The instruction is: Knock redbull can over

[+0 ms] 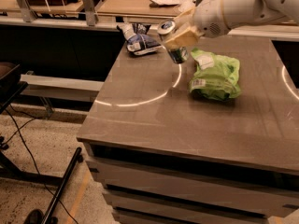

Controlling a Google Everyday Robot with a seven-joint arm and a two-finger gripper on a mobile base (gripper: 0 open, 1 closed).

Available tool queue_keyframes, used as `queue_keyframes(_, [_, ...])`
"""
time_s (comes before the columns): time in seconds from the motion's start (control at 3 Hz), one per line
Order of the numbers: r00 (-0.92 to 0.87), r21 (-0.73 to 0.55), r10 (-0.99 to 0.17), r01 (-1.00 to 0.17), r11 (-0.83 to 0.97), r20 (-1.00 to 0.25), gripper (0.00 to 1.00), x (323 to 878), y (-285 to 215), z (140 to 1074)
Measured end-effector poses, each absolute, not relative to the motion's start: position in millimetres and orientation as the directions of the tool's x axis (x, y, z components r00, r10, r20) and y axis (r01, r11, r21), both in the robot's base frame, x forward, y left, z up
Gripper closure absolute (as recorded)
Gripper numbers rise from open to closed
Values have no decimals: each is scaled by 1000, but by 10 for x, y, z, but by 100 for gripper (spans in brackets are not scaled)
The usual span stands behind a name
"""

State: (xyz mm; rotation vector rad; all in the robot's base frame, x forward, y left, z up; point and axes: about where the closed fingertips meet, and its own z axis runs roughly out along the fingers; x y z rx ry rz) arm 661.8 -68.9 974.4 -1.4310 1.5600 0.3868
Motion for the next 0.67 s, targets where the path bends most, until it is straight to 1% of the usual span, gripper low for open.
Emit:
queue_keyframes(0.33, [270,-484,-727,-870,97,-632,84,6183,-362,9622])
queue_keyframes(0.67, [364,-545,-779,-838,-34,-511,61,5894,-171,9325])
